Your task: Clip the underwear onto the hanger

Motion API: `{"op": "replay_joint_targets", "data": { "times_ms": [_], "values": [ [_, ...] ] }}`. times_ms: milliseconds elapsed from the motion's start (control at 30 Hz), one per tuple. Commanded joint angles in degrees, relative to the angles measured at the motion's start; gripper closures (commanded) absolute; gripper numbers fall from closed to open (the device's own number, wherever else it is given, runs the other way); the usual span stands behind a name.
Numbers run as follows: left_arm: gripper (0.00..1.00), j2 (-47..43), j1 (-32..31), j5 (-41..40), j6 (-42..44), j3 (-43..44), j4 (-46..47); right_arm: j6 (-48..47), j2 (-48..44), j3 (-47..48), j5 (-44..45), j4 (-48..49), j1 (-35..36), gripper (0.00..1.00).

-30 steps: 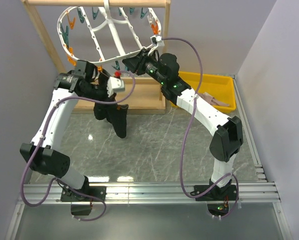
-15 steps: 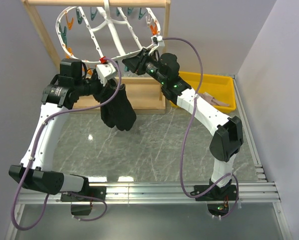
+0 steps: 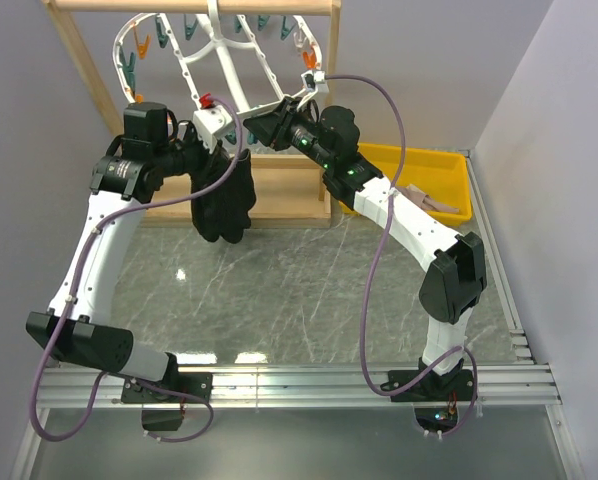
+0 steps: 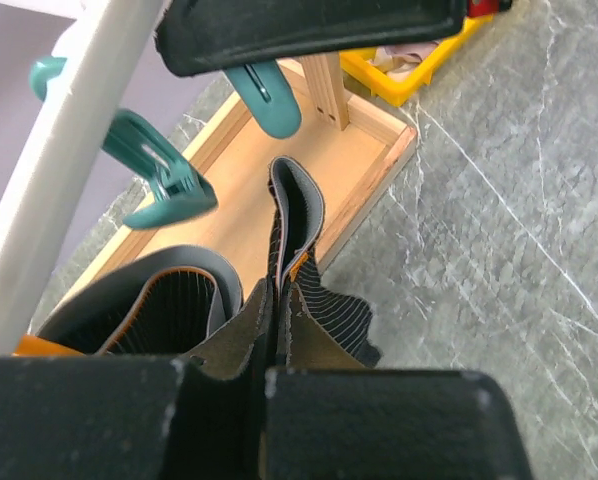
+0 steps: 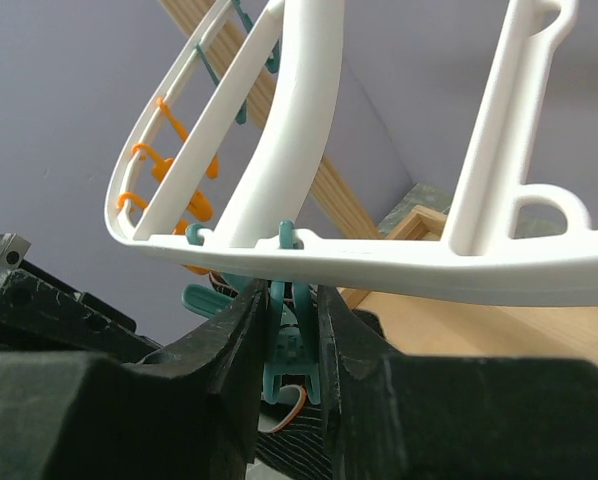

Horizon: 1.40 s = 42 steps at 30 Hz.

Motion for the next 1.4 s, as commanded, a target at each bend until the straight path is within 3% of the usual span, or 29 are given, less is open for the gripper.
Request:
{"op": "replay_joint_targets", "data": {
  "times_ms": [0, 1367],
  "values": [
    [1.0, 0.36, -0.23, 0.33, -2.13, 2.99, 2.78, -0.19, -0.46, -0.24, -0.88, 0.11, -0.26, 1.0],
    [1.0, 1.24, -0.23, 3.5, -5.56, 5.28, 6.04, -11.51, -0.28, -0.77, 8.07, -0.15, 3.7, 1.0]
  ]
}}
